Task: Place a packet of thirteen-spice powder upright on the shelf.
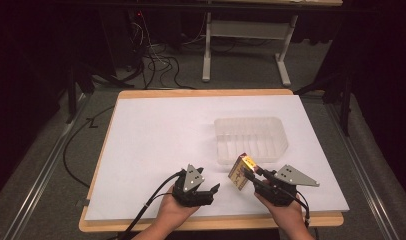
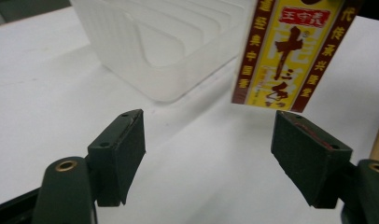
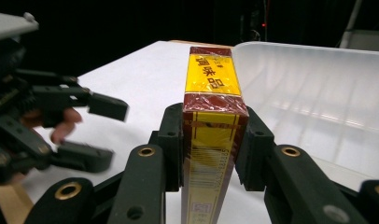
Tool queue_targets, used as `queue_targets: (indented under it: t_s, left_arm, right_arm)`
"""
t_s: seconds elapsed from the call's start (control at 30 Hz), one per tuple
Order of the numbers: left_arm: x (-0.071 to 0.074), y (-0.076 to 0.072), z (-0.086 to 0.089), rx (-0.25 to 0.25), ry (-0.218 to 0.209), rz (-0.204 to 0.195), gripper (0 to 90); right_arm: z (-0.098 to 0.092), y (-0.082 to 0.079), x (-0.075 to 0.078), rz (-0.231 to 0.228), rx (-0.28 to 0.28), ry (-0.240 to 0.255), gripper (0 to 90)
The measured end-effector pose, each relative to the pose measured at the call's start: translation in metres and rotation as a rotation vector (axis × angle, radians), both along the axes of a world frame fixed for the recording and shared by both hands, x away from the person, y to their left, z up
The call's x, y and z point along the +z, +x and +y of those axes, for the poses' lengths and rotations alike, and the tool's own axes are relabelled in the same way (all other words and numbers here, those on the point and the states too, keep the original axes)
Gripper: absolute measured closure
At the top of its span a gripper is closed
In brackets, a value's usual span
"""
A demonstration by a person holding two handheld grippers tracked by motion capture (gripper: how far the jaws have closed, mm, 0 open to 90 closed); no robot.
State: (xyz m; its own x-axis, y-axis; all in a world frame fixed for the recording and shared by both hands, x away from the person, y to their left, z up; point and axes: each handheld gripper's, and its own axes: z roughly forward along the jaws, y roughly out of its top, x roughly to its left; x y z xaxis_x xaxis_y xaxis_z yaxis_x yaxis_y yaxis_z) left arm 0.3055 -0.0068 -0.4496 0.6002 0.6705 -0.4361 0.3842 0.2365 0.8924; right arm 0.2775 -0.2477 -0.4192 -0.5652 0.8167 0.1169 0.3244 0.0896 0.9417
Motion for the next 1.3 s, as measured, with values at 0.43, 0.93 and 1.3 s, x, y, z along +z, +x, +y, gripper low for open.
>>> queue_targets:
  t_s: [0.43,0.93,1.3]
  left_arm:
    - [0.011,0.024,0.04,0.103,-0.022,-0.018,28.1]
    - [0.019,0.03,0.089,0.186,-0.014,-0.035,27.7]
    - [0.005,0.022,0.114,0.207,0.039,-0.004,25.9]
  right_arm:
    - [-0.028,-0.003,0.003,-0.03,-0.101,-0.016,68.4]
    - [-0.061,-0.009,0.007,-0.043,-0.196,-0.006,68.5]
    - [-0.085,-0.016,0.015,-0.061,-0.287,0.009,68.5]
